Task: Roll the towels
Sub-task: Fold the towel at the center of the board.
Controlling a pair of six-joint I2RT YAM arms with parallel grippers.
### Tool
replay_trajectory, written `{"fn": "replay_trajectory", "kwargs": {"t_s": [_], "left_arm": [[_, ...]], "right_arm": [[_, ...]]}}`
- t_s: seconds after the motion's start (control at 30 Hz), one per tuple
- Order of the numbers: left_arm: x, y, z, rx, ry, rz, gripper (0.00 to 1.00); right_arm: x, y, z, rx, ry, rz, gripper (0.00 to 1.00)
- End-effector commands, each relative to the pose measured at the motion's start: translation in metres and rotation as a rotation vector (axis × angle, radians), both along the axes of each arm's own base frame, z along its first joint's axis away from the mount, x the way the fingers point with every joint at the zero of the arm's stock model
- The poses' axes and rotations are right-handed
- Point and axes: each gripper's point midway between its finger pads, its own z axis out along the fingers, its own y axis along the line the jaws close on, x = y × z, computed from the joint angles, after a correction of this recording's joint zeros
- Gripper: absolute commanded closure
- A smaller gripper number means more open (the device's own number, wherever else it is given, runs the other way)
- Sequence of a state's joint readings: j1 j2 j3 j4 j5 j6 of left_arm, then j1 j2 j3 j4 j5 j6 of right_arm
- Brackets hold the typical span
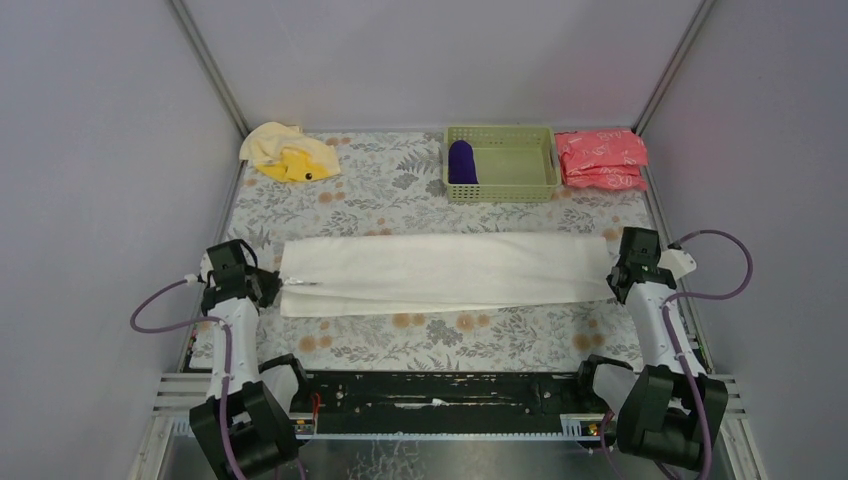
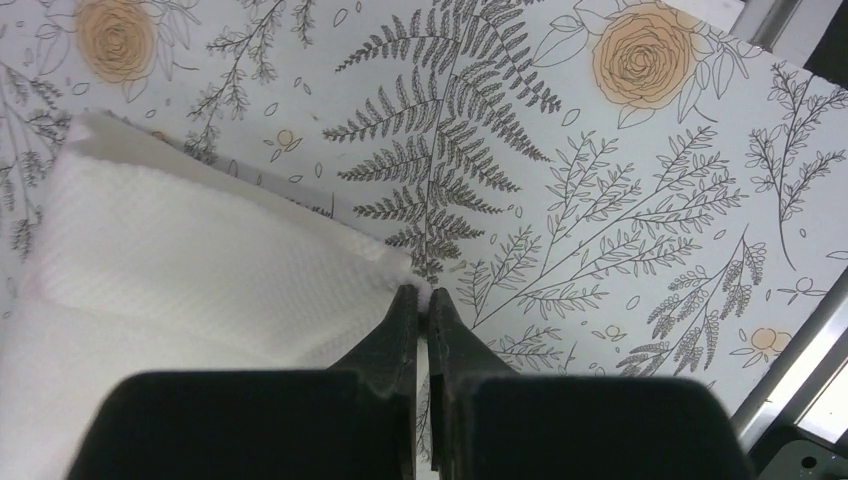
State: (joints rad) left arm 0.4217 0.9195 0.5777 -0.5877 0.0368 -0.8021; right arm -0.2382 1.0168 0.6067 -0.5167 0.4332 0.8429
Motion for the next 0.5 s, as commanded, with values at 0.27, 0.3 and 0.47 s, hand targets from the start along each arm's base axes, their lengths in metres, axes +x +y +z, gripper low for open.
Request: {"fn": "replay_trajectory", "kwargs": {"t_s": [0.27, 0.3, 0.47], "left_arm": [[-0.019, 0.005, -0.038, -0.043, 0.095, 0.121, 1.00], [-0.020, 0.003, -0.041, -0.054, 0.101, 0.118, 1.00], [-0.026, -0.006, -0.059, -0.110, 0.143, 0.118, 1.00]], "right_arm": [[0.005, -0.028, -0.021, -0.040, 0.029, -0.133, 1.00], [0.003, -0.028, -0.024, -0.032, 0.037, -0.139, 1.00], [-0.001, -0.031, -0.032, -0.012, 0.058, -0.162, 1.00]]}}
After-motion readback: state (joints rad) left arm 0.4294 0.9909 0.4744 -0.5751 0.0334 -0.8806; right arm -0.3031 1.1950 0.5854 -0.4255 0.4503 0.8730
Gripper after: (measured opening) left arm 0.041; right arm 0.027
